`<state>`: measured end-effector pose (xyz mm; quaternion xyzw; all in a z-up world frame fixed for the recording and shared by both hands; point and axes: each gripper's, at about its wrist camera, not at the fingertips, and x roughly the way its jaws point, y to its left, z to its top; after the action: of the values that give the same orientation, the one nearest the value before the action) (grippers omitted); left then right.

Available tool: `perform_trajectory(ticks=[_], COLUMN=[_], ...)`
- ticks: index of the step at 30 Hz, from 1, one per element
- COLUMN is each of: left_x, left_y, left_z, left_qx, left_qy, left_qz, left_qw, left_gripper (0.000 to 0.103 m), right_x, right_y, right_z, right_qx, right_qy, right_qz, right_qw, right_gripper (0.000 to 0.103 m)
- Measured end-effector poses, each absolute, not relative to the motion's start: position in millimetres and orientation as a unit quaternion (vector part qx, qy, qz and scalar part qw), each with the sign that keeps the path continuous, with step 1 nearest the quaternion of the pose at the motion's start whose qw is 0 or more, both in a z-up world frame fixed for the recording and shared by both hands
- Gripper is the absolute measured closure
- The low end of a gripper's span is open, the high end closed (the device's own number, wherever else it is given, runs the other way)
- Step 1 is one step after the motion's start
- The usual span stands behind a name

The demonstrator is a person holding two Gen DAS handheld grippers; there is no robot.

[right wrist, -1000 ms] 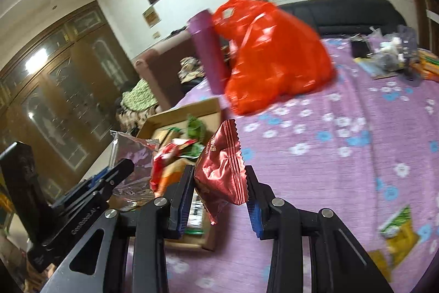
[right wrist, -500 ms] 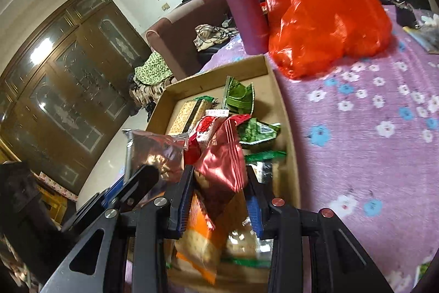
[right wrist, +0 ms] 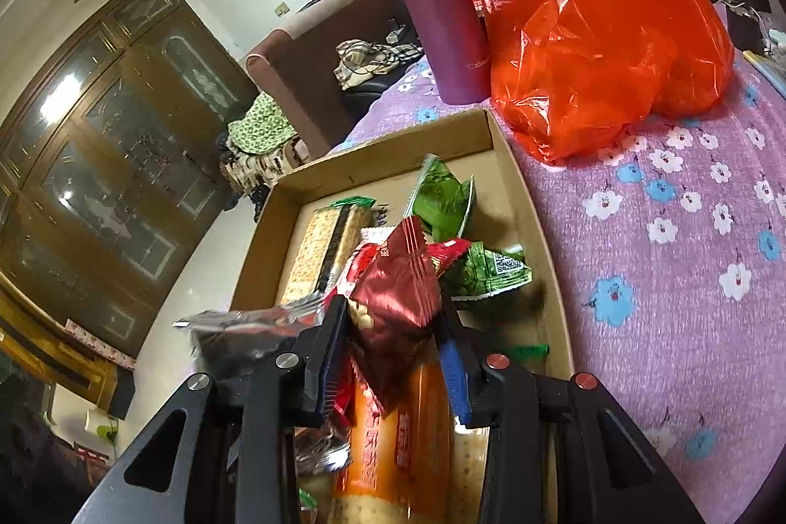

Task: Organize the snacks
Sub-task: 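Lower both snacks into the box and open both grippers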

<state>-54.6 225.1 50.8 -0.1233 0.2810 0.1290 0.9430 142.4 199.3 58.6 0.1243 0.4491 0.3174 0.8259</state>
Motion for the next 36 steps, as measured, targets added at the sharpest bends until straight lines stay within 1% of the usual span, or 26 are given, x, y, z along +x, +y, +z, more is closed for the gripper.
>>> perform_trajectory(ticks=[9, 33, 34, 36], left_x=[-54.1, -66.6, -67.3, -68.2], left_y=[219.2, 195.5, 194.1, 191.3], left_z=[52.6, 64.1, 64.9, 66.7], left_qx=[-0.107, -0.056, -0.054, -0.05], left_qy=[0.283, 0.263, 0.263, 0.261], left_qz=[0.142, 0.168, 0.169, 0.169], left_qw=[0.943, 0.948, 0.949, 0.949], left_gripper=[0.081, 0.081, 0.08, 0.074], right_x=[147.5, 116.4, 115.4, 114.0], right_y=[201.9, 171.6, 169.5, 165.0], right_z=[56.0, 81.0, 81.0, 81.4], right_qx=[0.131, 0.133, 0.134, 0.138], right_qy=[0.458, 0.43, 0.43, 0.43], right_qz=[0.323, 0.329, 0.329, 0.328], right_qw=[0.817, 0.83, 0.83, 0.83], right_gripper=[0.064, 0.064, 0.064, 0.064])
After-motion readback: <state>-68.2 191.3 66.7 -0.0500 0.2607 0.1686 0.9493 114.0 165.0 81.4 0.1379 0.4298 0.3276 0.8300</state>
